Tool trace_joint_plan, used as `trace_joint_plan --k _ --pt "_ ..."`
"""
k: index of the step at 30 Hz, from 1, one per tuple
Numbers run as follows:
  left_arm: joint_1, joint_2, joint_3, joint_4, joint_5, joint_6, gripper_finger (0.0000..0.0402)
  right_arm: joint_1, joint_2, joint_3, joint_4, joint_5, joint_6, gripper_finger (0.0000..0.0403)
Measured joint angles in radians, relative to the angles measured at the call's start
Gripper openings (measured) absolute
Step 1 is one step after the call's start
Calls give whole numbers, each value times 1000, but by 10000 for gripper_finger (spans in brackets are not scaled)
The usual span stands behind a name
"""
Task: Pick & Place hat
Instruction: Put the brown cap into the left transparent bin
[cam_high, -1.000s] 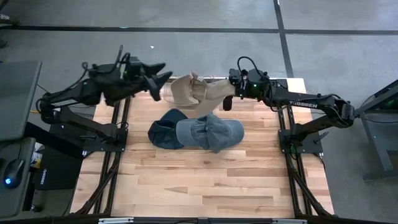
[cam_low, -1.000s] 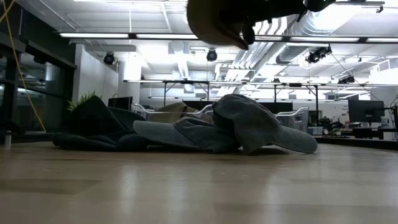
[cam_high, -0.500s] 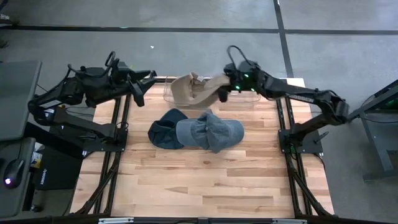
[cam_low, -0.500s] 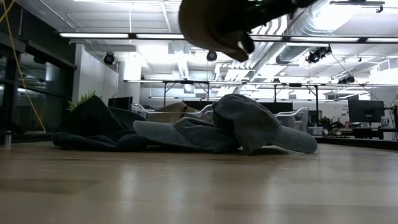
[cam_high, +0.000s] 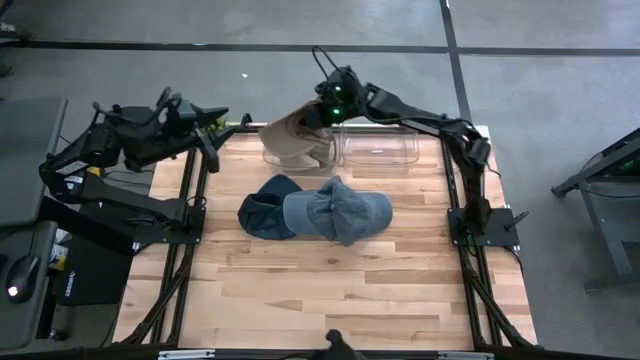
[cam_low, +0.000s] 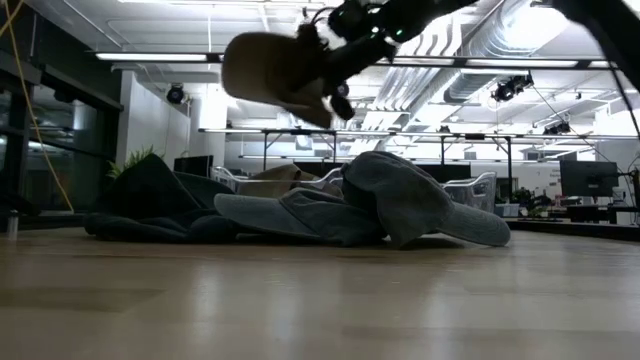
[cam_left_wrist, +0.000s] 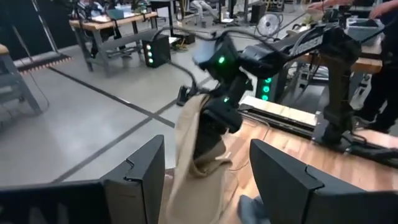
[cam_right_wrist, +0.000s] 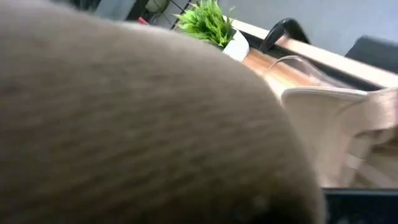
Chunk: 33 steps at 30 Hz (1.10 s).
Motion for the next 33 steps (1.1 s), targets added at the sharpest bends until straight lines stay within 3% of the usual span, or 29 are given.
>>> trace_joint_plan --k 11,23,33 --pt "0 -139 0 -49 38 37 193 8 168 117 -81 23 203 0" --pt "0 -211 0 -113 82 -3 193 16 174 118 -256 119 279 0" --pt "0 -204 0 -129 91 -20 193 30 174 118 -293 83 283 0"
